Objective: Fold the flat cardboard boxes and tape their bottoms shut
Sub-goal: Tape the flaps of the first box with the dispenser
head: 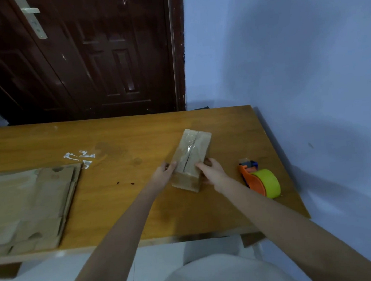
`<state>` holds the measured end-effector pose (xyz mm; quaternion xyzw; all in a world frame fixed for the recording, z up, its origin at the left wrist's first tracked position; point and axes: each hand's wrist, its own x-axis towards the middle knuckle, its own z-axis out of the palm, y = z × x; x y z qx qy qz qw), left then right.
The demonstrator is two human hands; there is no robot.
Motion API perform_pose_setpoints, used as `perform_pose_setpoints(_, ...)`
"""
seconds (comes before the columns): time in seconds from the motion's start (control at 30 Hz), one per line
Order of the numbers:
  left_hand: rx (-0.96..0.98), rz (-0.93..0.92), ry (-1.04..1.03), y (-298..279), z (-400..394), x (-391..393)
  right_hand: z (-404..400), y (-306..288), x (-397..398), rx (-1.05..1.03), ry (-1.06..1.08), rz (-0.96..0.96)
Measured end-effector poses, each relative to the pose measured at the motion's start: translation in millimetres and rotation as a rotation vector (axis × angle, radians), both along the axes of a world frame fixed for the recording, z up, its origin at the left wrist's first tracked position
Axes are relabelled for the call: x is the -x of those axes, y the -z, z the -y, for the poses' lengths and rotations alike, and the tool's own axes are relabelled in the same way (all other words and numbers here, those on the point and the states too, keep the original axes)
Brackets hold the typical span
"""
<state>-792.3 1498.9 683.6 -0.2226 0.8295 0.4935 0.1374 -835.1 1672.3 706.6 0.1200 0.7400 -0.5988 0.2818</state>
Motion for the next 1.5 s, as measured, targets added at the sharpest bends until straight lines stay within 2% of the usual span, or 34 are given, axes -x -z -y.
perform_pose_setpoints(0.27,0.038,0.002,0.009,1.5,-29.3,-1.3,-15.0,-8.6,11.6,-0.108,-0.050,-0.197)
perform_pose_setpoints(0.4,0.042,0.019,-0.015,0.1,-35.2,2.3,-18.4,-8.9,17.1,-0.128,-0.092,-0.206)
perform_pose_setpoints(0.63,-0.083,0.070,-0.075,-4.1,-27.6,4.6,-17.9,-16.7,30.7,-0.173,-0.169,-0.199)
perform_pose_setpoints(0.8,-0.120,0.083,-0.061,-9.1,-22.3,7.0,-34.7,-24.3,39.9,-0.274,-0.270,-0.404)
perform_pose_setpoints(1.03,-0.048,0.048,-0.030,-10.5,-16.5,22.1,-68.4,-29.2,50.5,-0.376,-0.229,-0.562)
perform_pose_setpoints(1.17,0.087,0.056,-0.062,-14.2,-9.6,28.8,-81.6,-24.3,50.8,-0.490,-0.241,-0.623)
perform_pose_setpoints(1.3,0.213,0.027,-0.019,-24.4,-6.0,32.7,-102.0,-19.7,54.4,-0.695,-0.267,-0.540)
perform_pose_setpoints(1.37,0.465,-0.088,0.036,-34.1,-9.1,33.4,-115.3,-15.6,54.0,-0.782,-0.285,-0.474)
perform_pose_setpoints(1.43,0.686,-0.290,0.085,-45.1,-17.8,36.4,-128.0,-11.7,50.9,-0.827,-0.289,-0.420)
perform_pose_setpoints(1.5,0.750,-0.470,0.141,-54.4,-31.7,43.5,-138.9,-9.2,45.7,-0.842,-0.275,-0.385)
